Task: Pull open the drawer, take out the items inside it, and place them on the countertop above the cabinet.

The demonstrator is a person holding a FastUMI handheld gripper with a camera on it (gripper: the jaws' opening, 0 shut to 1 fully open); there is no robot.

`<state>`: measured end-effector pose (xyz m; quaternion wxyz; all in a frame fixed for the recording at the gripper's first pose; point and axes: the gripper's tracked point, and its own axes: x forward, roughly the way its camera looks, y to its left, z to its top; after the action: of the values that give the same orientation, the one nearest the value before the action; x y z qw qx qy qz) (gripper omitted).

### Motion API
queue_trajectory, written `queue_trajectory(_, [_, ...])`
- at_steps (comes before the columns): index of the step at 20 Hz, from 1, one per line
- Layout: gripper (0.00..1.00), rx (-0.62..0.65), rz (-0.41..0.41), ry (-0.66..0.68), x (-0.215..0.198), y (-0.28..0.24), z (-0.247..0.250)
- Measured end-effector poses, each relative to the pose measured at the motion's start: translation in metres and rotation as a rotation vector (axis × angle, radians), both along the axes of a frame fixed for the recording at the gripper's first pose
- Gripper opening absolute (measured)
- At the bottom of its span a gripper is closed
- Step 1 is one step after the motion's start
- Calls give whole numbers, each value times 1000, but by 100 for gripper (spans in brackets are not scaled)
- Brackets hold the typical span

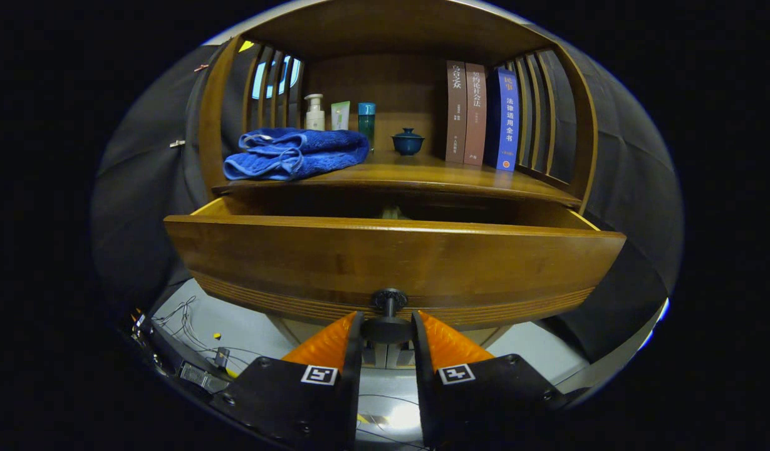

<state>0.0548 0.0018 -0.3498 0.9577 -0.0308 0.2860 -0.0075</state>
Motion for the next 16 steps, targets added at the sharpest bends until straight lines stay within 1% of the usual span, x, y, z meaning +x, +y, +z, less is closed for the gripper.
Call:
queue_trajectory(6, [44,19,-10,48,-61,1,-1])
queue_trajectory(8, [44,35,-11,56,-75,4,0])
queue_trajectory(11, [44,44,-7,77,-69,2,1])
queue_trajectory(14, [44,55,3,84,-75,5,0])
queue_trajectory(16, [44,37,16,69,-77,2,4])
